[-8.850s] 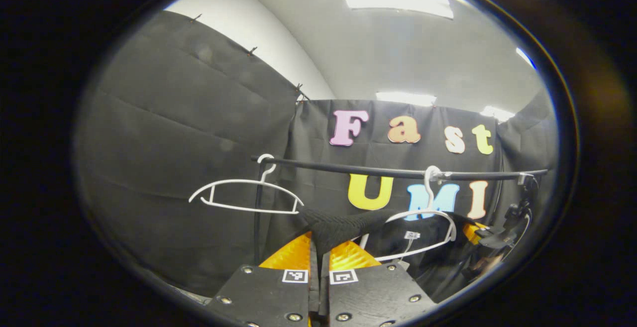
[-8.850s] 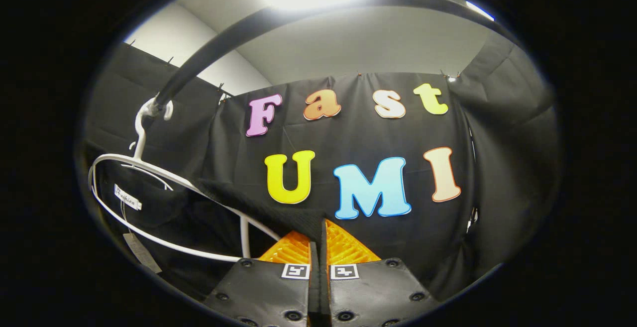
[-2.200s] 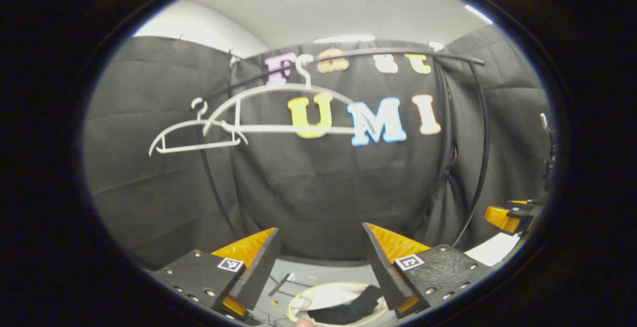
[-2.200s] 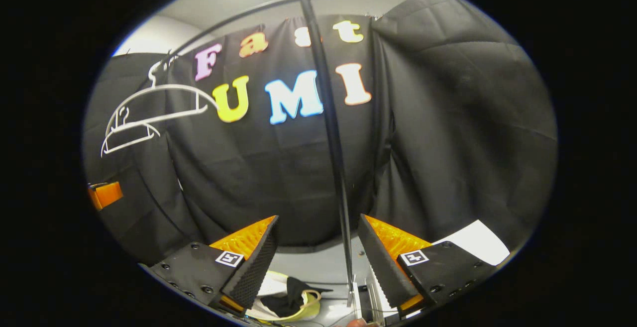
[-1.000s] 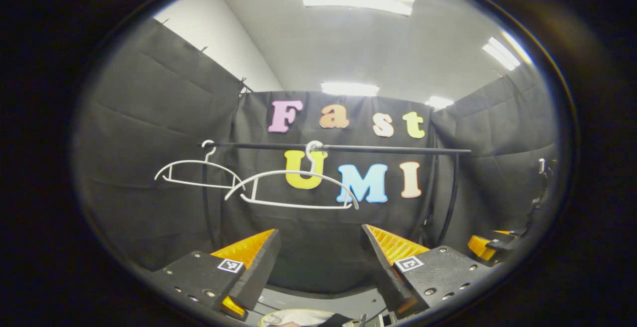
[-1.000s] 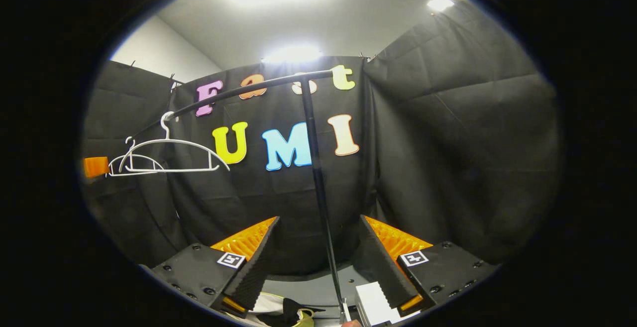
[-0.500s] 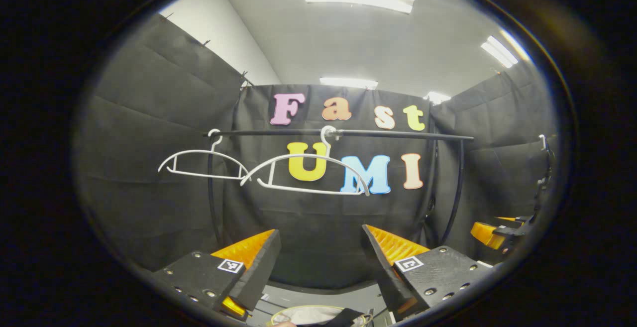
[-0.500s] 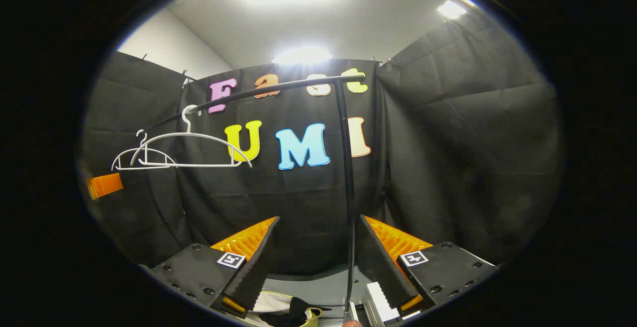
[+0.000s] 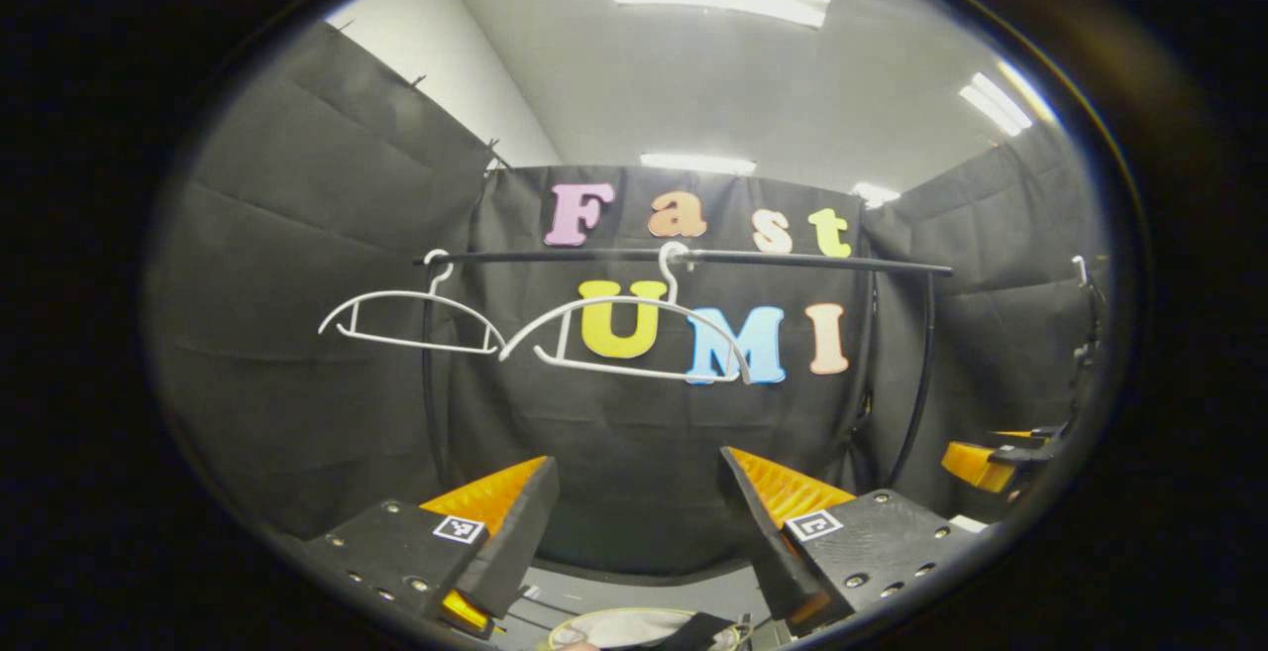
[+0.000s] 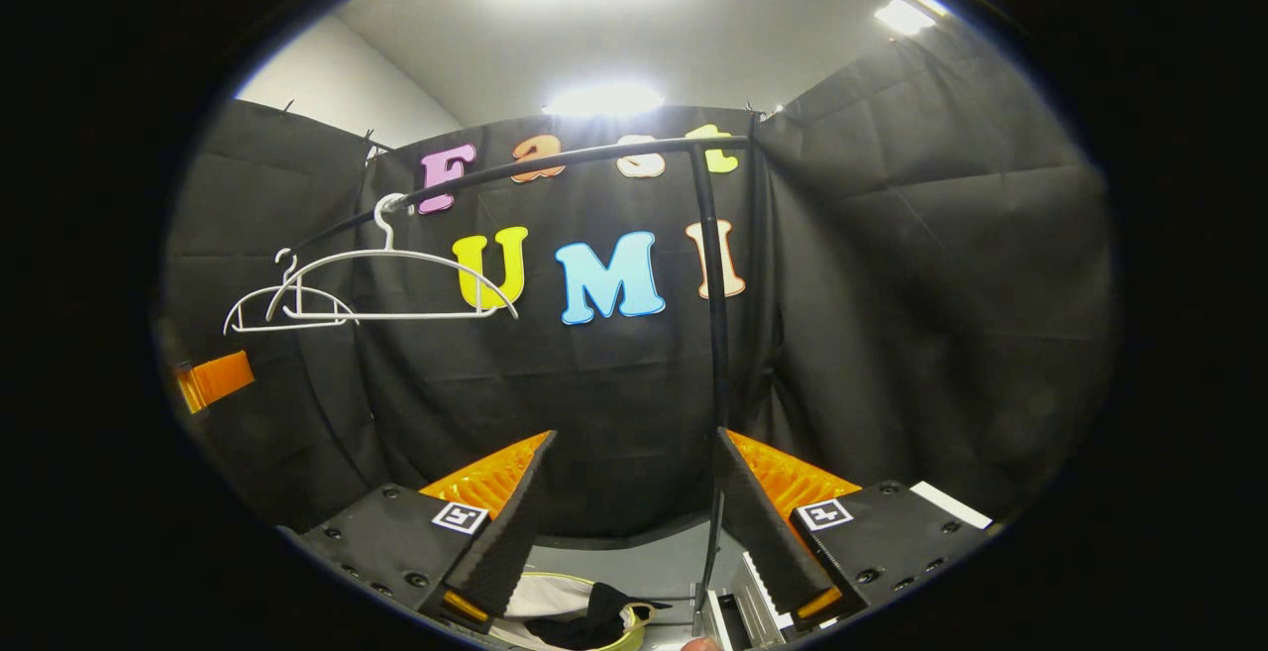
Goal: Grasp the clothes on the hanger with both hands and then place them into the laundry hamper below.
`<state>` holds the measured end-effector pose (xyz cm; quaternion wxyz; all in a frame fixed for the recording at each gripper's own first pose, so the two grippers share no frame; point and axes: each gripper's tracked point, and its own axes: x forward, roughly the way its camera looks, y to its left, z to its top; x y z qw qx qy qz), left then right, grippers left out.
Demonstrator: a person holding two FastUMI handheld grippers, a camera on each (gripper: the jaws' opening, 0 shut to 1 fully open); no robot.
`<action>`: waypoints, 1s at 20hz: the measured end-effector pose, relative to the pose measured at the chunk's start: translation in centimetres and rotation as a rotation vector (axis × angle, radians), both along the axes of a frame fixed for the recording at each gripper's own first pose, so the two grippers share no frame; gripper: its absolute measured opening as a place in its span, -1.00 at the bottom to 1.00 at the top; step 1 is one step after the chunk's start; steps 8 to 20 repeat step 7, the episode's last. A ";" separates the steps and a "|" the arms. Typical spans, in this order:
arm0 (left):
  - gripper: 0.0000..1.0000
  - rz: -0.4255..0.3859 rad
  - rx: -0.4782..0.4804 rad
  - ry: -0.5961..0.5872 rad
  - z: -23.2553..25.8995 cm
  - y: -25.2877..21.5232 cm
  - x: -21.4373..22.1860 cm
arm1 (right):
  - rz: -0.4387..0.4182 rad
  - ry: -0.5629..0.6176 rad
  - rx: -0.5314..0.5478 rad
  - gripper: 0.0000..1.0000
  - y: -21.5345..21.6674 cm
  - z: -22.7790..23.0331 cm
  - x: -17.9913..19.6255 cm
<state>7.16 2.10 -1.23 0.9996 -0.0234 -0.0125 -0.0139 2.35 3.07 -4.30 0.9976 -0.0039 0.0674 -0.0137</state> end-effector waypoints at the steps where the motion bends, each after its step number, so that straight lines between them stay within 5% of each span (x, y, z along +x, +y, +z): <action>1: 0.90 0.000 0.004 -0.004 -0.1 0.3 0.1 | -0.002 0.007 0.000 0.94 0.2 -0.2 0.0; 20: 0.90 -0.006 -0.024 0.006 -1.9 1.7 1.0 | -0.024 0.064 0.041 0.94 0.6 -1.5 0.4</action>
